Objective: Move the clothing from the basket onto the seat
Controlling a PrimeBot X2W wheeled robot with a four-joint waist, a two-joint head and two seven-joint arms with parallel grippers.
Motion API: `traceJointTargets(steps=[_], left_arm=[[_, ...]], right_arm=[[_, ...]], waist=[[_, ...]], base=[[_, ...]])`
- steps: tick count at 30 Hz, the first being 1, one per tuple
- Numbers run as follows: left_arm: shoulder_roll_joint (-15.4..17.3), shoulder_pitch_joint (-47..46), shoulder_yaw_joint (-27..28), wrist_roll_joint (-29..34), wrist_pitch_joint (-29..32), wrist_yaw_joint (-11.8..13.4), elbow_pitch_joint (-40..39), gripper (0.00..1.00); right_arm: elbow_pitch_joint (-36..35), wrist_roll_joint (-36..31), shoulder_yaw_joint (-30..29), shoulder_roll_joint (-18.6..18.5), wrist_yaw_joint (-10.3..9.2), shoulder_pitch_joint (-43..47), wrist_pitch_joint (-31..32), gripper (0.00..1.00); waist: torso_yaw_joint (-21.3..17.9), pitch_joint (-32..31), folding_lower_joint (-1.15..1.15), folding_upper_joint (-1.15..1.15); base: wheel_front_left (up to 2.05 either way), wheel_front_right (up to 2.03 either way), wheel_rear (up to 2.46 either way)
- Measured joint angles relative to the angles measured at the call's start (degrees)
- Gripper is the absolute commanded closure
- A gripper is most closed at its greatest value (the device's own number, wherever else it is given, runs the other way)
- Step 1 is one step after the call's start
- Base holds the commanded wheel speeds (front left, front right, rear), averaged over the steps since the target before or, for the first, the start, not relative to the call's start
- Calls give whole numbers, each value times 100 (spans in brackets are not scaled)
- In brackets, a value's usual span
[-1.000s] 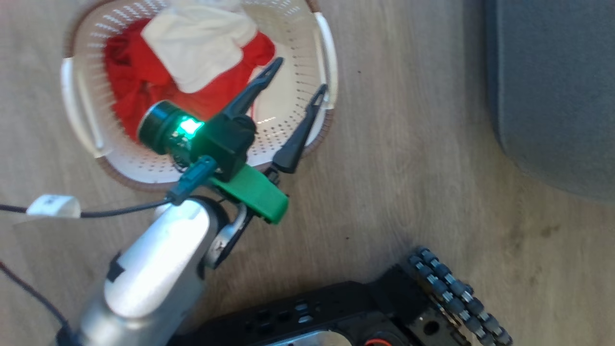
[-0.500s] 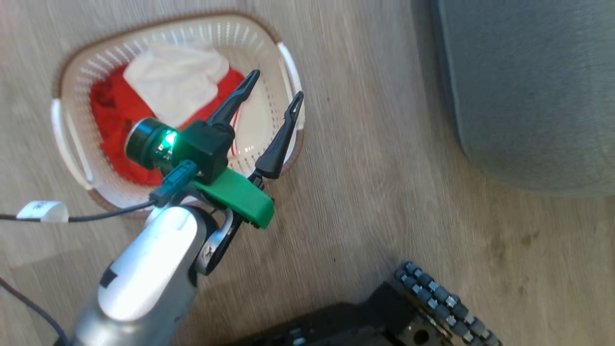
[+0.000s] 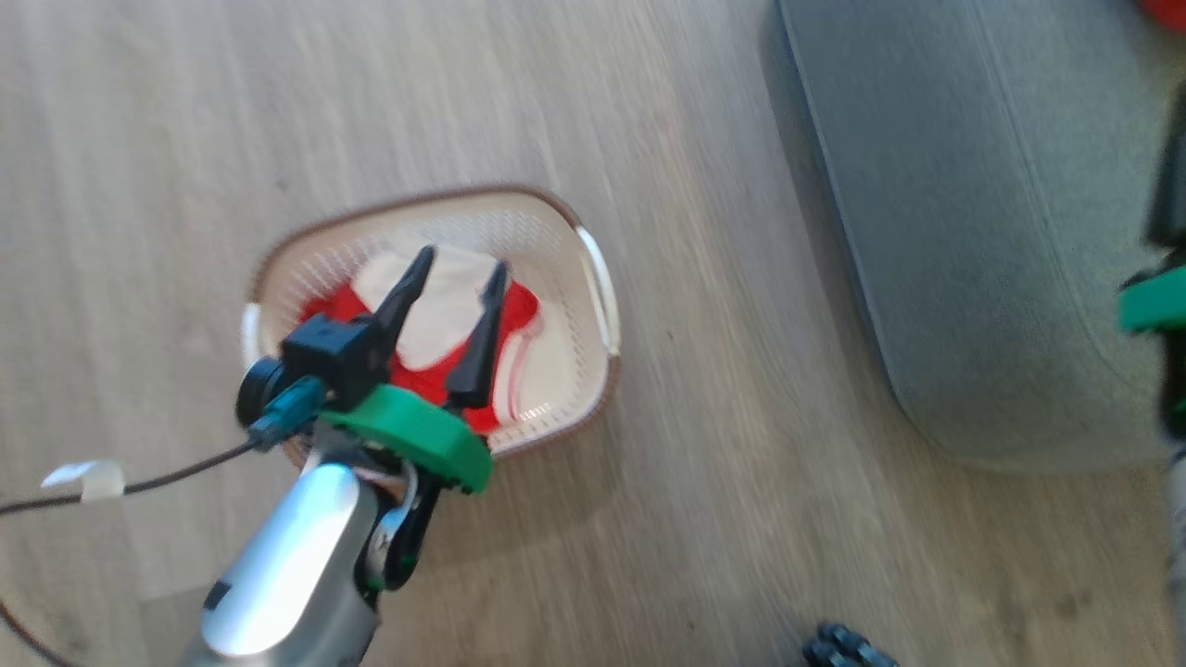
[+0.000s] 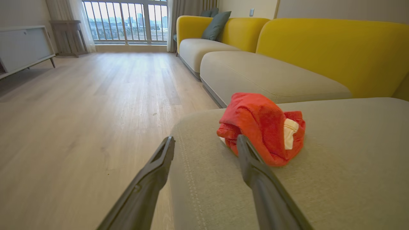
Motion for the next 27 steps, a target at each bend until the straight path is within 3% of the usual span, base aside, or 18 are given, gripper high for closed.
traceJointTargets(steps=[11,20,27], left_arm=[[-268,622,1125,144,-36,-177,294,0],[-487,1269,1861,508,-36,-452,478,0],[-677,1498,2145,677,-36,-623,558,0]], right_arm=[[-1207,-793,300,927,0,1434,0,0],[-998,-1127,494,1287,0,2046,1,0],[-820,-1141,544,1341,0,2181,1,0]], waist=[[845,-954,0,0],[1323,-1666,0,0],[1481,-2023,0,0]], base=[[0,0,0],[0,0,0],[0,0,0]])
